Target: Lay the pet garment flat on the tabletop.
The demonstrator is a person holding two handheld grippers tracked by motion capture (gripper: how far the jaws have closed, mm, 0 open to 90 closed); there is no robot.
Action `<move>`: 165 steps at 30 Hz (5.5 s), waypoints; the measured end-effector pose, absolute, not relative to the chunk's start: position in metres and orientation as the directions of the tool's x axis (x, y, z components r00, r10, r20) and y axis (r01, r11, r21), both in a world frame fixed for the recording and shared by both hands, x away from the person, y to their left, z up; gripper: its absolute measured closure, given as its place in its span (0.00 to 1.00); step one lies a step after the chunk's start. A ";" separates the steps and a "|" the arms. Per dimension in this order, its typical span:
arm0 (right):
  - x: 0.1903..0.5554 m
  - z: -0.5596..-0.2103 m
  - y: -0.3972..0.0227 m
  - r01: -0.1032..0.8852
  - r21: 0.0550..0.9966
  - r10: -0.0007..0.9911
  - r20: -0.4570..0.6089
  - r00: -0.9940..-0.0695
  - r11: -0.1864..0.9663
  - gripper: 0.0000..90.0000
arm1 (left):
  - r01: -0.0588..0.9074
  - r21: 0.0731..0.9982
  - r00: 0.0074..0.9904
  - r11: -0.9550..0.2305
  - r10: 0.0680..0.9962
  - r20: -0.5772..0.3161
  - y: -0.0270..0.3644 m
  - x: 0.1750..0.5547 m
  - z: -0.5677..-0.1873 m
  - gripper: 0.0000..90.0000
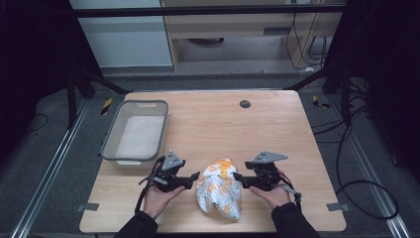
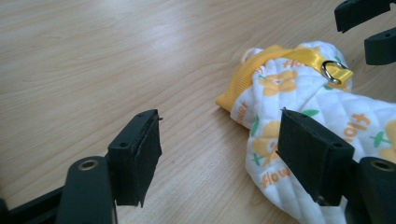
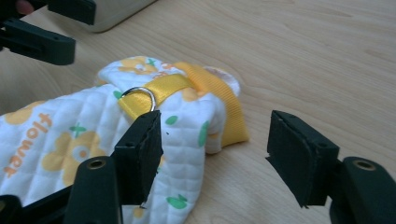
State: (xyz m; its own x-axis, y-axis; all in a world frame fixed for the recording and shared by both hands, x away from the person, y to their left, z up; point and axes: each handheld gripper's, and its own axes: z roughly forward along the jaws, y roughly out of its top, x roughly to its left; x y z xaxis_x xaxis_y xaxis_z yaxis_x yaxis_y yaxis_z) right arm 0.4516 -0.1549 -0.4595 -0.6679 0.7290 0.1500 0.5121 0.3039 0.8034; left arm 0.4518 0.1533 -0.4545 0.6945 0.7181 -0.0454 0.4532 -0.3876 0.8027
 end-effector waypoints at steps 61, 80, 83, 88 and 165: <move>0.435 -0.425 -0.150 0.429 0.852 0.626 0.162 -0.763 0.302 0.96 | 0.410 0.825 0.779 -0.390 0.620 -0.094 0.150 0.427 -0.422 0.99; 0.473 -0.379 -0.130 0.286 0.940 0.751 0.051 -0.658 0.186 0.96 | 0.302 0.906 0.675 -0.298 0.738 0.018 0.141 0.455 -0.368 0.99; 0.491 -0.382 -0.123 0.280 0.942 0.794 0.025 -0.607 0.184 0.95 | 0.320 0.907 0.635 -0.274 0.772 0.008 0.138 0.477 -0.371 0.98; 0.512 -0.390 -0.111 0.280 0.917 0.841 -0.099 -0.532 0.285 0.87 | 0.363 0.901 0.517 -0.237 0.856 0.017 0.134 0.508 -0.383 0.78; 0.449 -0.491 -0.134 0.462 0.746 0.646 0.056 -0.762 0.480 0.91 | 0.561 0.679 0.639 -0.473 0.769 0.009 0.174 0.484 -0.492 0.89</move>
